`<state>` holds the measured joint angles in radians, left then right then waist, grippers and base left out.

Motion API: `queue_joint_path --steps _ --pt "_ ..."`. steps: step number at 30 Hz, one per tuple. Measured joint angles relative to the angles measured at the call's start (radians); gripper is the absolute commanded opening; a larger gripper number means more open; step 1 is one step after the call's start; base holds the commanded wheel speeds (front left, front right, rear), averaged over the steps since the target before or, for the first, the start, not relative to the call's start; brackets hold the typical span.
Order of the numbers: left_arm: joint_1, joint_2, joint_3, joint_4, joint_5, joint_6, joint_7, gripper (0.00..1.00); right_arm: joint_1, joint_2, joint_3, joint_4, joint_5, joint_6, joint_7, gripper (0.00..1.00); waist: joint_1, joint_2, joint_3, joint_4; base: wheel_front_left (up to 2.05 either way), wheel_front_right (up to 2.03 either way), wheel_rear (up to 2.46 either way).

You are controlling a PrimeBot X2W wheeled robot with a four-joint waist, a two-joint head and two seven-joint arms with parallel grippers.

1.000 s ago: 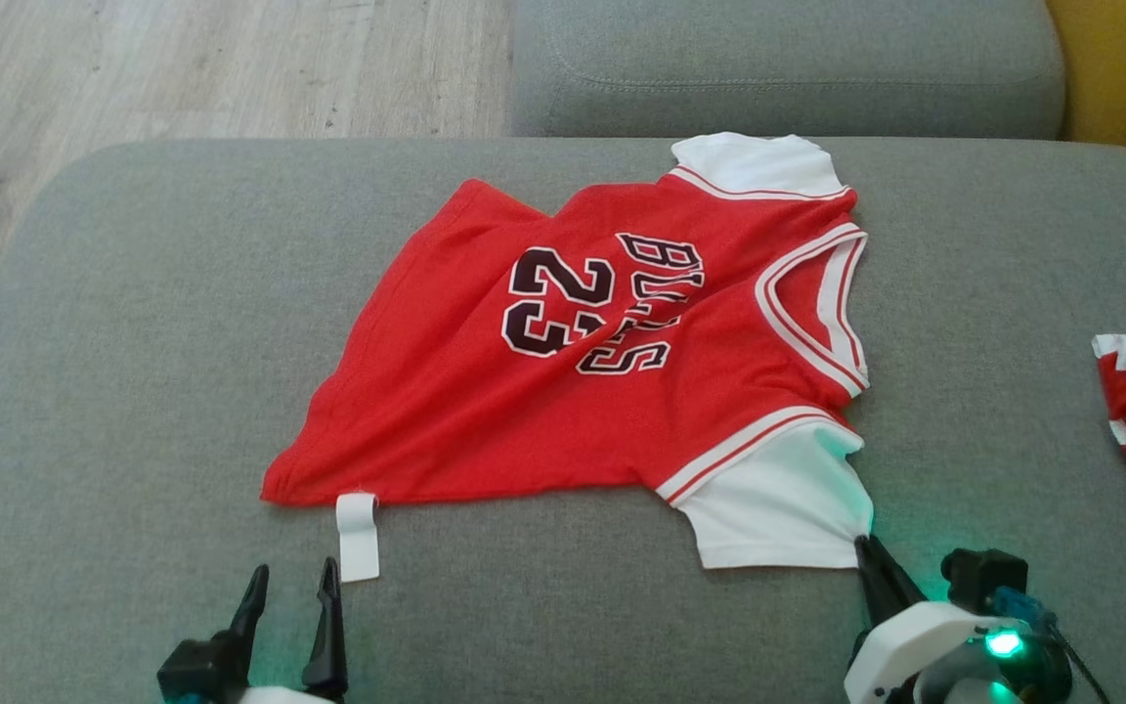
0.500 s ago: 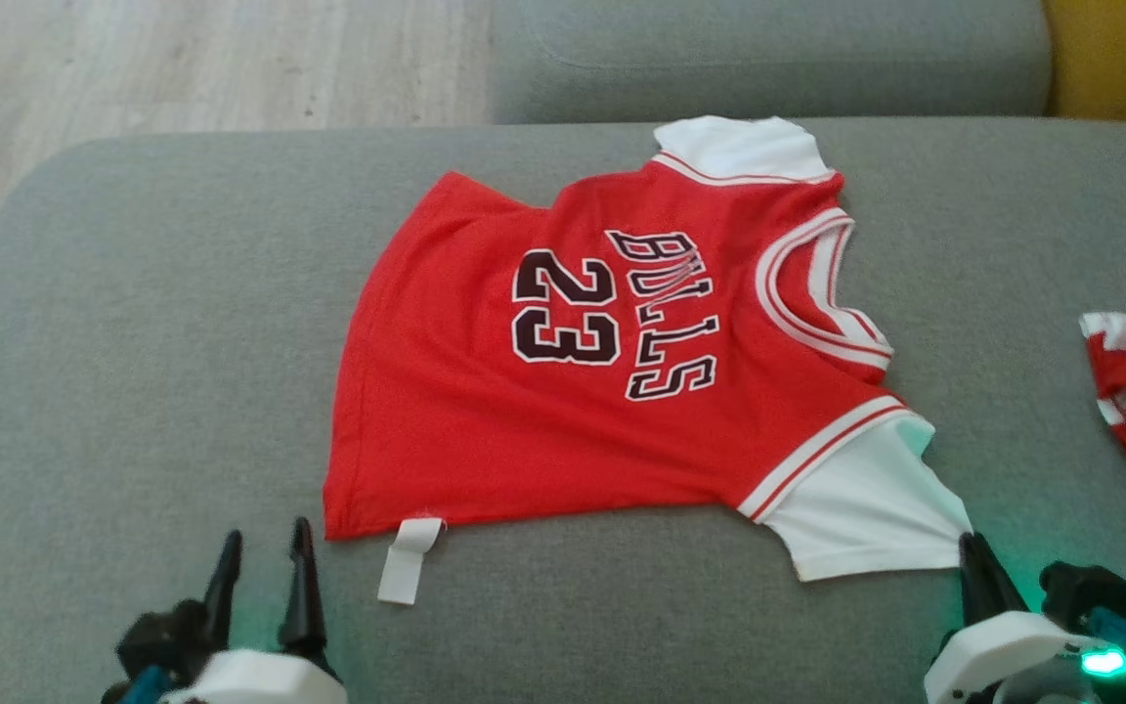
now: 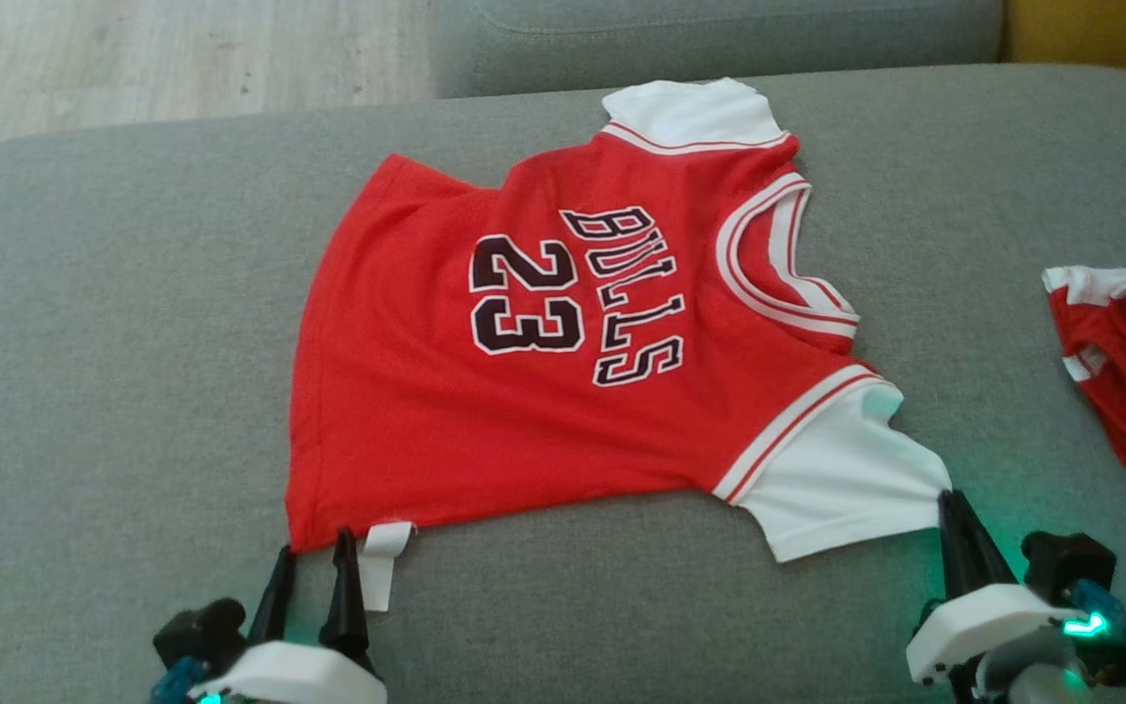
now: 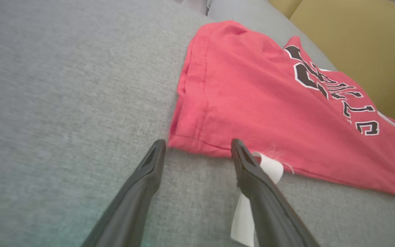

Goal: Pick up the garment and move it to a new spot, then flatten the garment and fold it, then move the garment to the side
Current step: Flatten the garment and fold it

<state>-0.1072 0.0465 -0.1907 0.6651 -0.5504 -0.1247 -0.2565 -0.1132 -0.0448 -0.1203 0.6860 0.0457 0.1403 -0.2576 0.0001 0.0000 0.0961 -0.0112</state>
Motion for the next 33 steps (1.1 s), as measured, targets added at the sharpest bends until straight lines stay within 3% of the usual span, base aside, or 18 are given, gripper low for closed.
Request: queue_joint_path --steps 9,10,11,15,21,26,30,33 --pt "-0.078 0.000 -0.035 0.043 -0.028 0.000 0.000 1.00 -0.020 0.000 0.034 -0.043 0.027 0.000 0.000 0.00 0.0000 0.0000 0.030 -0.037 0.00 0.00 0.00" --pt "-0.078 0.000 -0.035 0.043 -0.028 0.000 0.000 0.36 -0.020 0.000 0.034 -0.043 0.027 0.000 0.000 0.00 0.0000 0.0000 0.030 -0.037 0.00 0.00 0.00" --pt "-0.078 0.000 -0.036 0.046 -0.030 0.000 -0.001 0.00 -0.021 0.000 0.039 -0.049 0.033 0.000 0.000 0.00 0.0000 0.0000 0.030 -0.040 0.00 0.00 0.00" --pt "-0.077 0.000 -0.029 0.047 -0.028 0.000 0.000 0.00 -0.020 0.000 0.057 -0.066 0.059 0.000 0.000 0.00 0.0000 0.0000 0.023 -0.045 0.00 0.00 0.00" --pt "-0.064 0.000 0.057 -0.069 0.041 0.000 0.000 0.00 -0.019 0.000 0.085 -0.149 0.138 0.000 0.000 0.00 -0.0001 0.0000 -0.023 -0.038 0.00 0.00 0.00" --pt "-0.051 0.010 0.057 -0.186 0.061 -0.007 0.000 0.00 -0.037 0.000 0.100 -0.257 0.204 0.000 0.001 0.00 -0.0002 0.0000 -0.077 -0.030 0.00 0.00 0.00" --pt "-0.120 0.085 0.001 -0.256 0.066 -0.007 0.000 0.00 -0.148 -0.019 0.119 -0.360 0.304 -0.002 0.002 0.00 -0.0002 0.0000 -0.118 -0.025 0.00 0.00 0.00" --pt "-0.247 0.157 -0.045 -0.291 0.041 -0.008 0.000 0.00 -0.270 -0.067 0.127 -0.435 0.365 -0.002 0.002 0.00 -0.0002 0.0000 -0.142 -0.021 0.00 0.00 0.00"
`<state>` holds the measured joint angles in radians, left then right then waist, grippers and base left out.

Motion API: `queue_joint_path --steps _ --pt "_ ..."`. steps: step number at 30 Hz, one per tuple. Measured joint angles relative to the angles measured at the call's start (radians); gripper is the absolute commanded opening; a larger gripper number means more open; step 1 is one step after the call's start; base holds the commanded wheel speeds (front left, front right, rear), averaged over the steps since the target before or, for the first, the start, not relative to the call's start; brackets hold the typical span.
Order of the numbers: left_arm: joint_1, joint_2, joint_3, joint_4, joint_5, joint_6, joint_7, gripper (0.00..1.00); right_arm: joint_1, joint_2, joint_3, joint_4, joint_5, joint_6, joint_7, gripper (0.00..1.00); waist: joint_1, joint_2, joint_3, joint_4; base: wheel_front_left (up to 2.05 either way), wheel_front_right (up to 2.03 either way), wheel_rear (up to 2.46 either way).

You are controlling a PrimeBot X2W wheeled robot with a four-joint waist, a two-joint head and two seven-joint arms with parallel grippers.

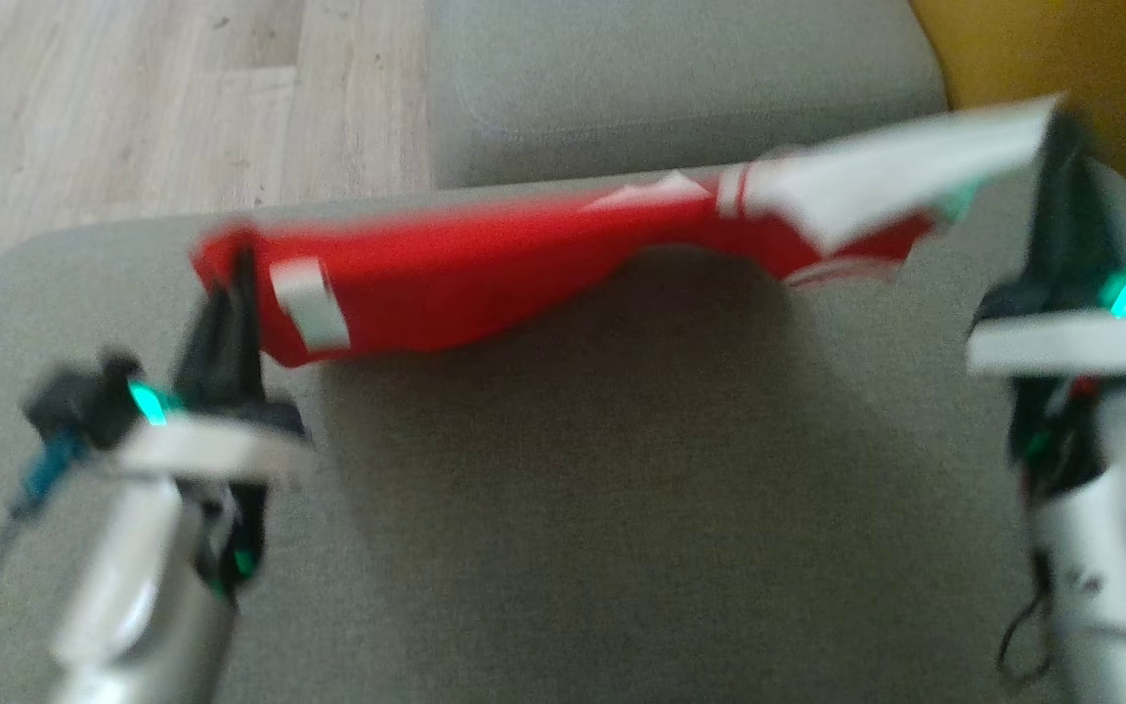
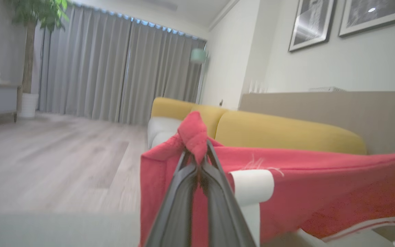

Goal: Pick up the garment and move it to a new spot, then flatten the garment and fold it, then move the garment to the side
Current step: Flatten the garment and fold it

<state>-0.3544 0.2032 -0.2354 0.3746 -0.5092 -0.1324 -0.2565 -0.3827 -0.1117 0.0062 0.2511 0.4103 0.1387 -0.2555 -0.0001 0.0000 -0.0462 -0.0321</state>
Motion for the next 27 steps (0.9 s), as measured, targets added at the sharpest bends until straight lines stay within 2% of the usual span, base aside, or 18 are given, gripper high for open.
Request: queue_joint_path --steps 4,11,15,20,25,27 --pt "-0.190 0.071 -0.045 -0.019 -0.050 0.000 0.033 0.00 -0.155 -0.075 0.038 -0.049 0.053 0.000 -0.001 0.00 0.0000 0.0000 -0.022 0.009 0.00 0.00 0.00" --pt "-0.398 0.142 -0.082 -0.012 -0.064 0.000 0.176 0.00 -0.432 -0.176 0.107 -0.002 0.059 0.000 0.031 0.00 0.0000 0.0000 -0.010 0.025 0.00 0.00 0.00" --pt "-0.452 0.137 -0.092 0.033 -0.064 0.005 0.230 0.00 -0.546 -0.185 0.126 0.100 0.054 0.000 0.048 0.00 0.0001 0.0000 0.028 0.033 0.00 0.00 0.00" --pt "-0.559 0.114 -0.087 0.127 -0.065 0.040 0.241 0.00 -0.700 -0.184 0.121 0.287 0.013 0.000 0.053 0.00 0.0004 0.0000 0.121 0.040 0.00 0.00 0.00" --pt "-0.767 0.085 -0.081 0.243 -0.026 0.068 0.147 0.00 -0.933 -0.171 0.075 0.444 -0.083 0.000 0.022 0.00 0.0005 0.0000 0.237 0.043 0.00 0.00 0.00" --pt "-0.887 0.060 -0.057 0.307 -0.011 0.080 0.061 0.00 -1.057 -0.151 0.018 0.489 -0.129 0.000 0.005 0.00 0.0005 0.0000 0.299 0.042 0.00 0.00 0.00"
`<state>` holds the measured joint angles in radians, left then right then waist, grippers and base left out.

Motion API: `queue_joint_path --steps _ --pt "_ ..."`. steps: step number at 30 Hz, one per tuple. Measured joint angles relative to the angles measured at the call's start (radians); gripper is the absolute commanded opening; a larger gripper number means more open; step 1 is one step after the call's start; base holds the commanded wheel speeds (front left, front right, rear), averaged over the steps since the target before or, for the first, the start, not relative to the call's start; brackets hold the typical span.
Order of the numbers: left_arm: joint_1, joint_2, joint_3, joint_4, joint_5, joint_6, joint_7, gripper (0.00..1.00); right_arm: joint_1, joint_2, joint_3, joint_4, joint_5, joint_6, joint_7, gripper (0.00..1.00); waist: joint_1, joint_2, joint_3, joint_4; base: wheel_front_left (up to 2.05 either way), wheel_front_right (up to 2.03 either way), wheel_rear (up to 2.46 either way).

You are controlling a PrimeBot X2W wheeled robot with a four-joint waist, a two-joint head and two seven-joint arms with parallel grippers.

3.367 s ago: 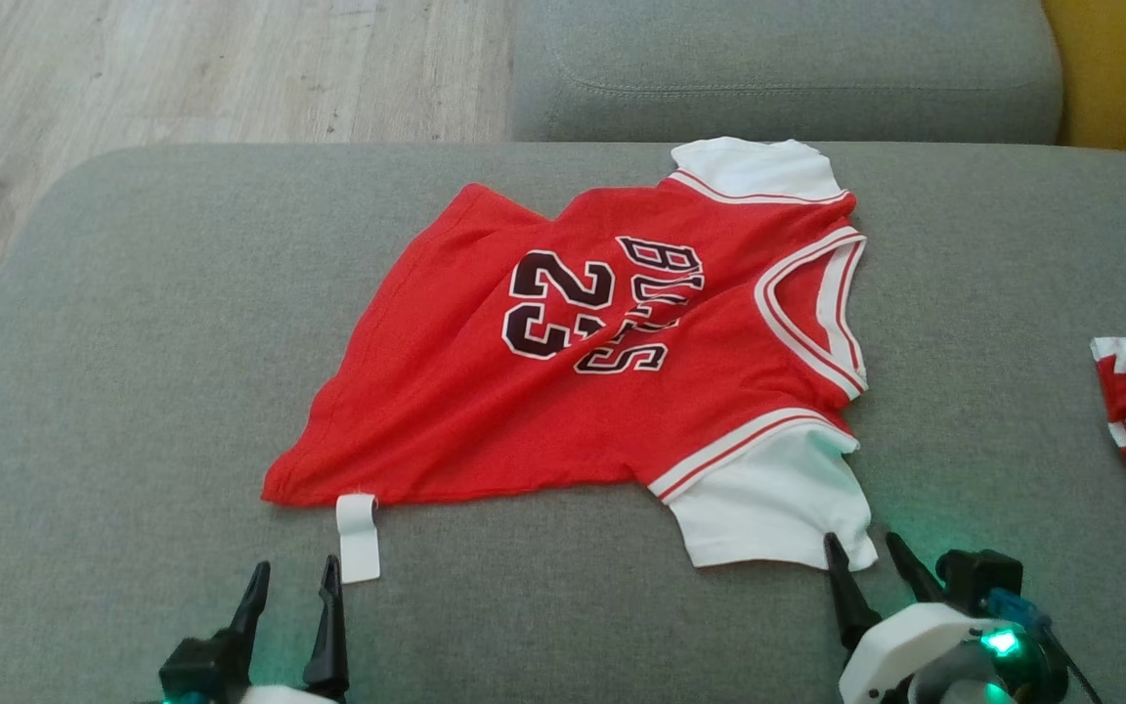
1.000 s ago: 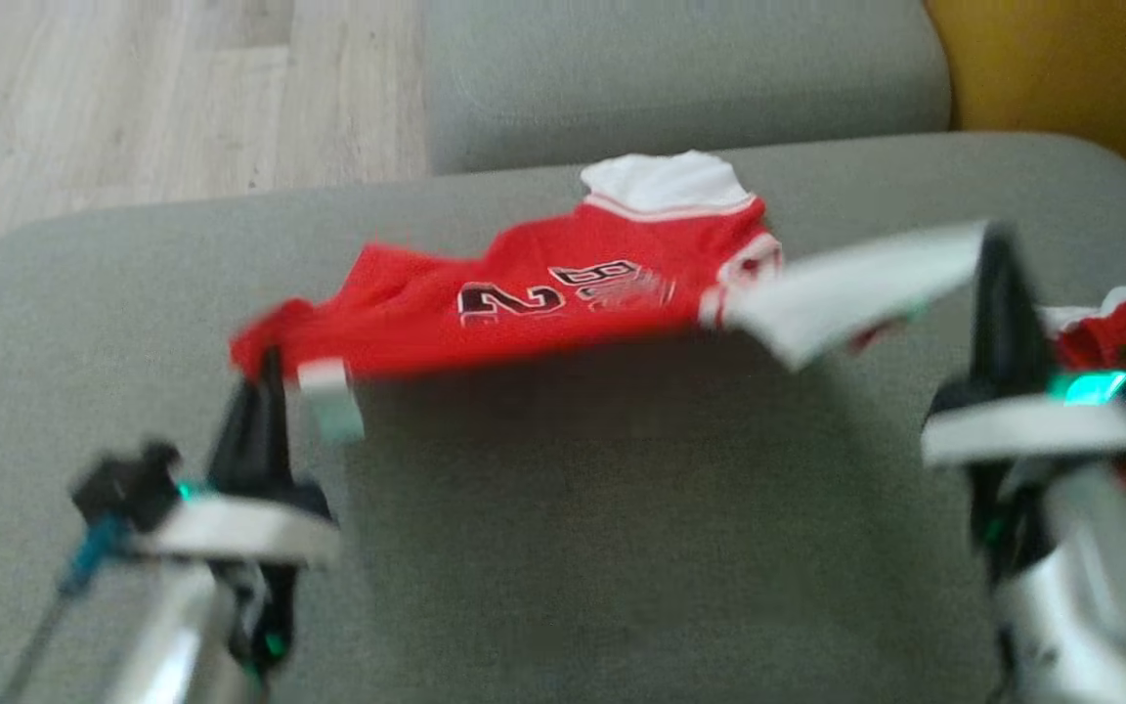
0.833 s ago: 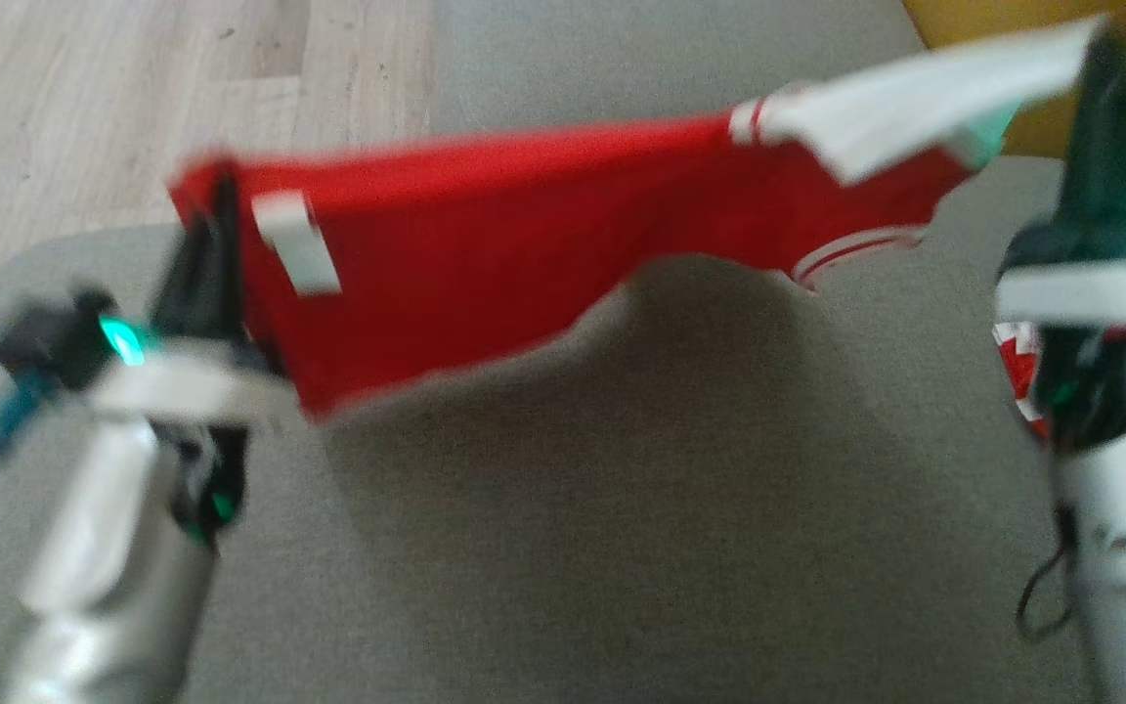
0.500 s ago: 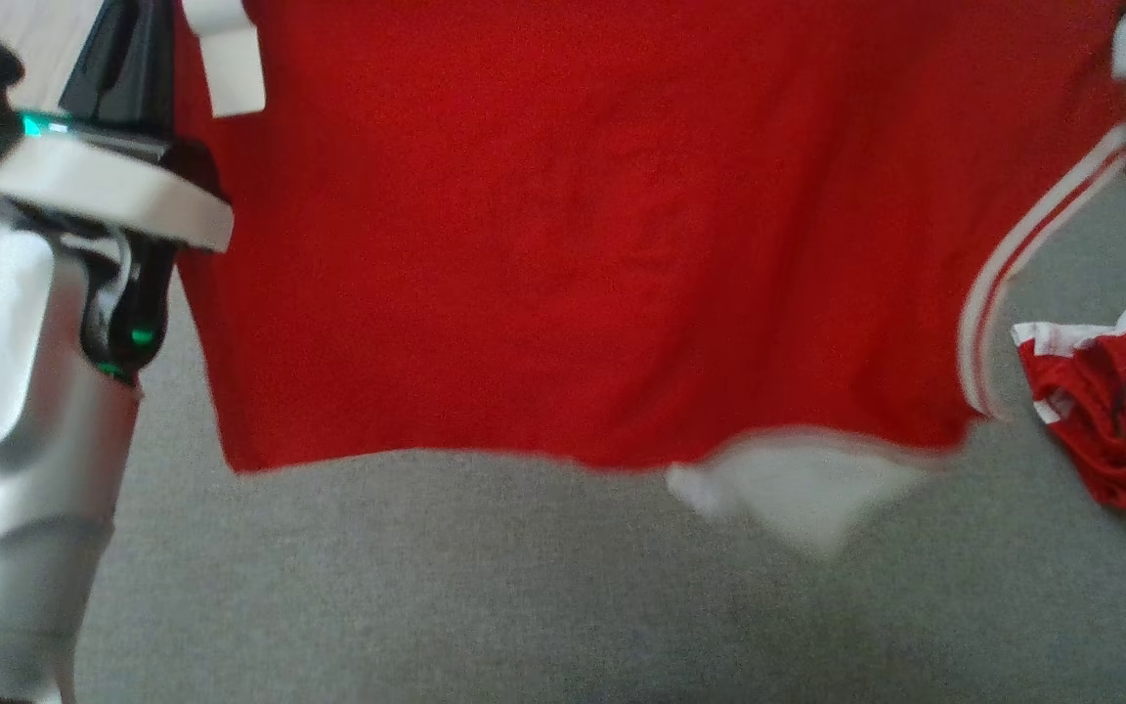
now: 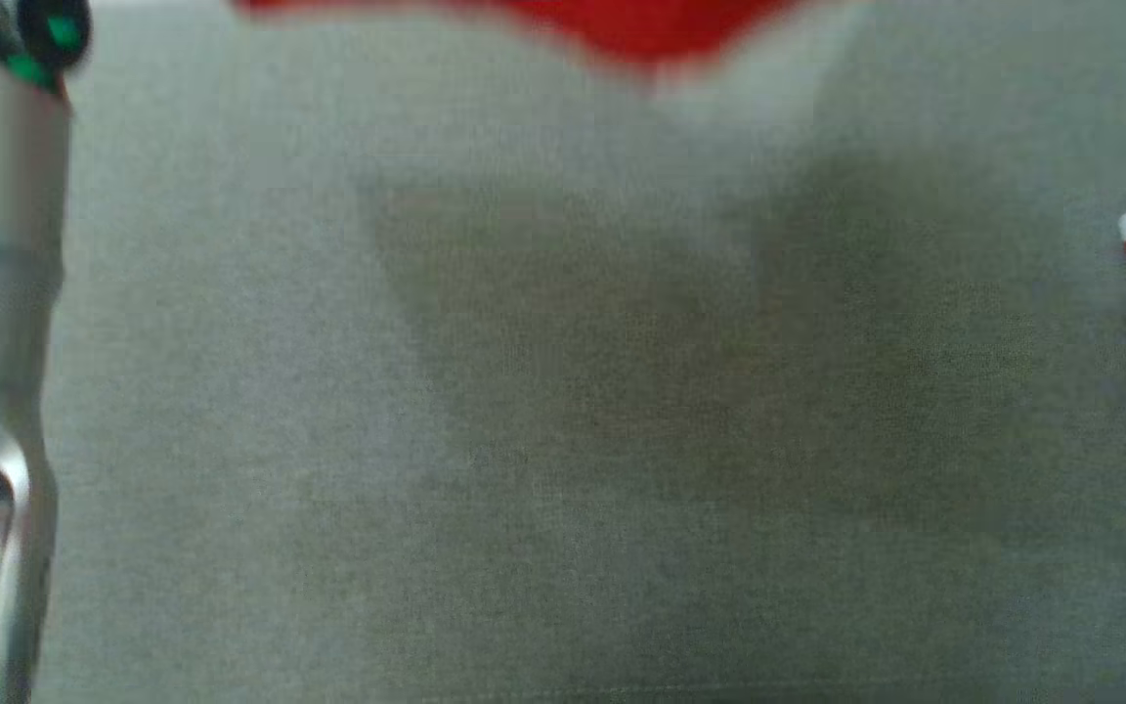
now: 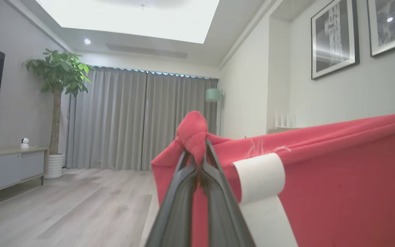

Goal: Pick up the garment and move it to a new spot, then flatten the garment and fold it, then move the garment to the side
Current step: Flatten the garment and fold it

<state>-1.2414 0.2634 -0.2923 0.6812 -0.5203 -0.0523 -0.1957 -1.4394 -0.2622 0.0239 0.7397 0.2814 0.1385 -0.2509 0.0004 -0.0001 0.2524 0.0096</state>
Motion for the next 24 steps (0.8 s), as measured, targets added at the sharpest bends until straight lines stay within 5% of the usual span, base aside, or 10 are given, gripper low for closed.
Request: queue_joint_path --steps 7,24 --pt "-0.059 -0.035 0.087 0.083 -0.007 -0.006 -0.062 0.00 0.021 0.047 -0.060 -0.035 -0.005 0.000 -0.006 0.00 -0.0002 0.0000 0.084 -0.027 0.00 0.00 0.00" --pt "0.711 -0.221 0.410 0.104 0.018 -0.072 -0.061 0.00 1.074 0.099 0.096 -0.365 0.357 0.000 -0.004 0.00 -0.0008 0.0001 0.061 -0.105 0.00 0.00 0.00"
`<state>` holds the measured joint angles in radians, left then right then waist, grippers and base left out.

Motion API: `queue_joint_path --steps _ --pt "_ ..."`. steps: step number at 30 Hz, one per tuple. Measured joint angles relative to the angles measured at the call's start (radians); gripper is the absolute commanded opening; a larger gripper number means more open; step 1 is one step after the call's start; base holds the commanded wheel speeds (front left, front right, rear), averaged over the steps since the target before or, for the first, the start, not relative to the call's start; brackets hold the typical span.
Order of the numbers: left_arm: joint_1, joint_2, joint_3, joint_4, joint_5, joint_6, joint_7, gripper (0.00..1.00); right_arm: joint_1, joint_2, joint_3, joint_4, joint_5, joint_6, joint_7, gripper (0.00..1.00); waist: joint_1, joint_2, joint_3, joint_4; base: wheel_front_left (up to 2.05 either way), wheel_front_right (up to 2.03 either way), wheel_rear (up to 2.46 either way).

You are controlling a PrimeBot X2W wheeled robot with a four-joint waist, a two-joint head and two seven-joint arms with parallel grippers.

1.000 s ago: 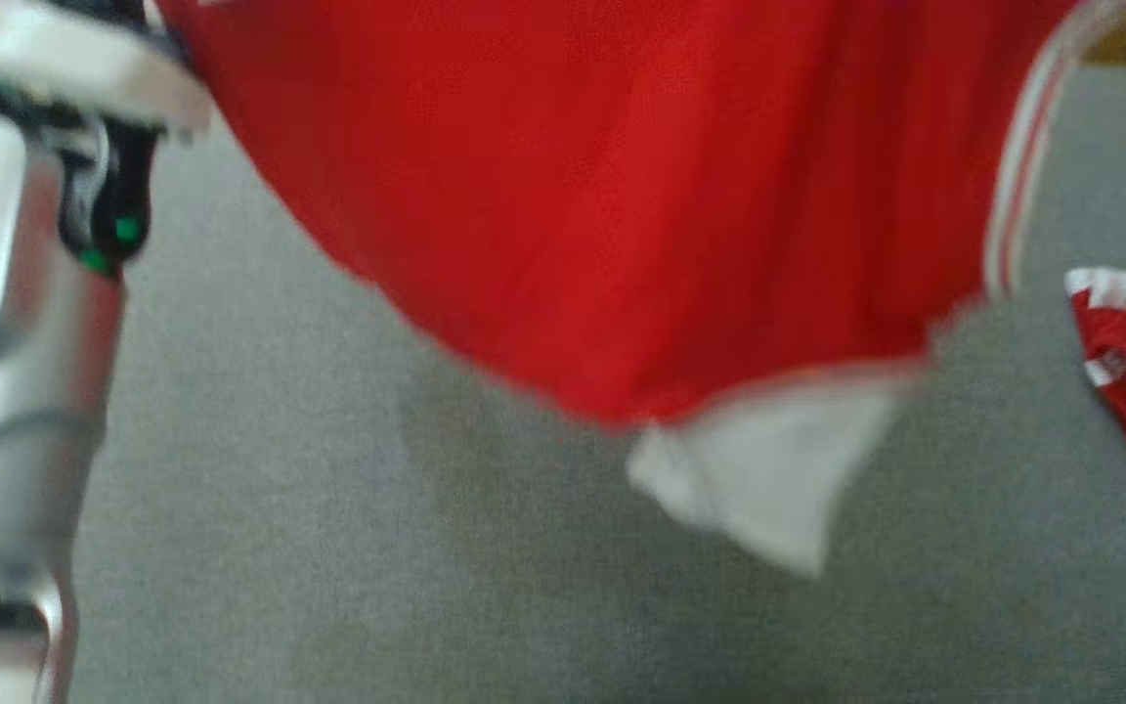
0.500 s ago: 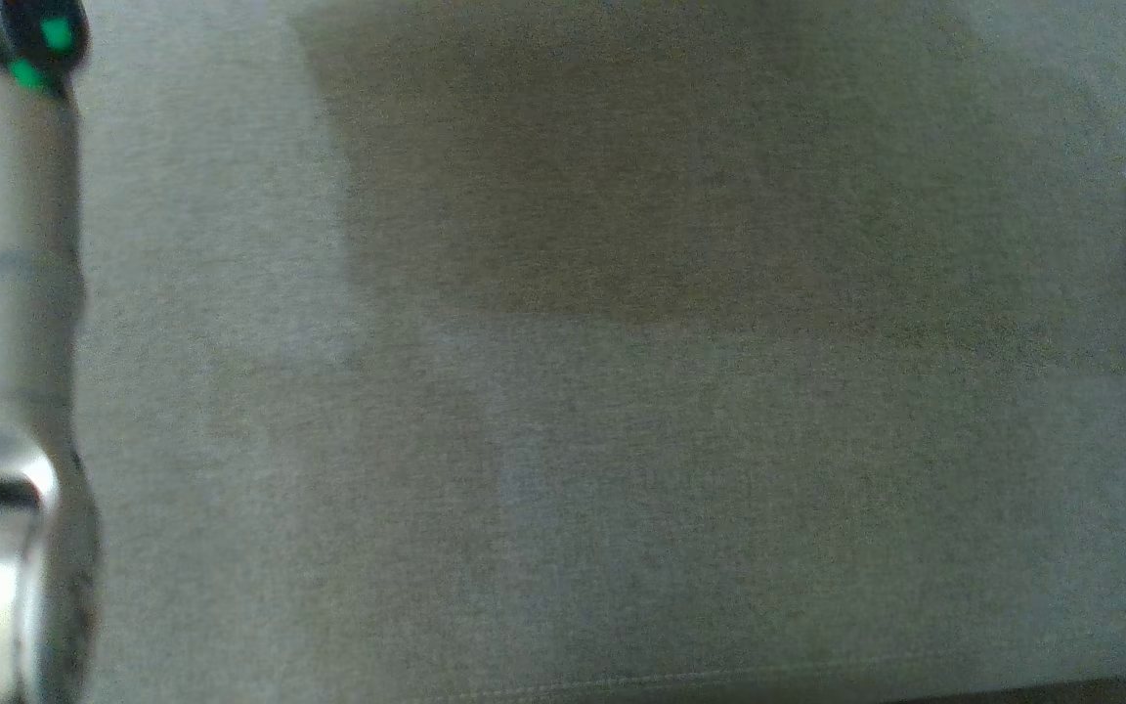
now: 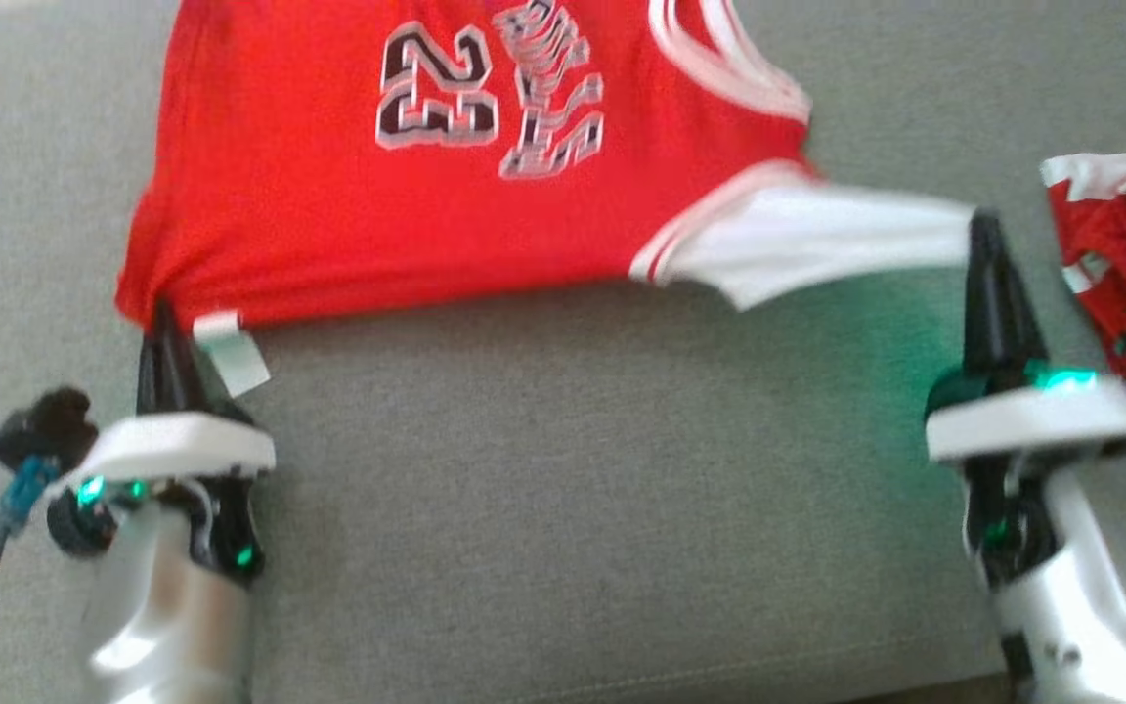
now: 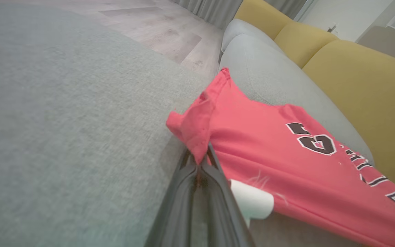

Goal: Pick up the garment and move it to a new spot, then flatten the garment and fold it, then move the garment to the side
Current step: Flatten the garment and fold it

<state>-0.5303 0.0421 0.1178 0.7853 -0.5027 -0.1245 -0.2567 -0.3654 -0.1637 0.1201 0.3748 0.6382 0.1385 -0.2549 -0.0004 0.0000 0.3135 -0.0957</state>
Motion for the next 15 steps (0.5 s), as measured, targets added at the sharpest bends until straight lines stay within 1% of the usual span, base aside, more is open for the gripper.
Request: queue_joint_path --steps 3,7,11,15 --pt "0.056 -0.007 0.030 -0.008 0.023 -0.005 0.000 0.00 0.094 0.001 0.014 -0.032 0.007 0.000 0.000 0.00 0.0001 0.0000 -0.035 -0.008 0.00 0.00 0.00" --pt "0.155 -0.024 0.064 -0.016 0.020 -0.009 0.000 0.00 0.180 0.007 0.035 -0.040 0.026 0.000 0.000 0.00 0.0001 0.0000 -0.094 -0.013 0.00 0.00 0.00" --pt "0.257 -0.023 0.039 -0.015 -0.046 -0.009 0.000 0.00 0.286 0.007 0.067 -0.036 0.046 0.000 0.000 0.00 0.0001 0.0000 -0.162 -0.014 0.00 0.00 0.00" --pt "0.365 -0.022 0.003 -0.018 -0.098 -0.009 0.000 0.00 0.395 0.006 0.078 -0.020 0.071 0.000 0.000 0.00 0.0001 0.0000 -0.233 -0.013 0.00 0.00 0.00"
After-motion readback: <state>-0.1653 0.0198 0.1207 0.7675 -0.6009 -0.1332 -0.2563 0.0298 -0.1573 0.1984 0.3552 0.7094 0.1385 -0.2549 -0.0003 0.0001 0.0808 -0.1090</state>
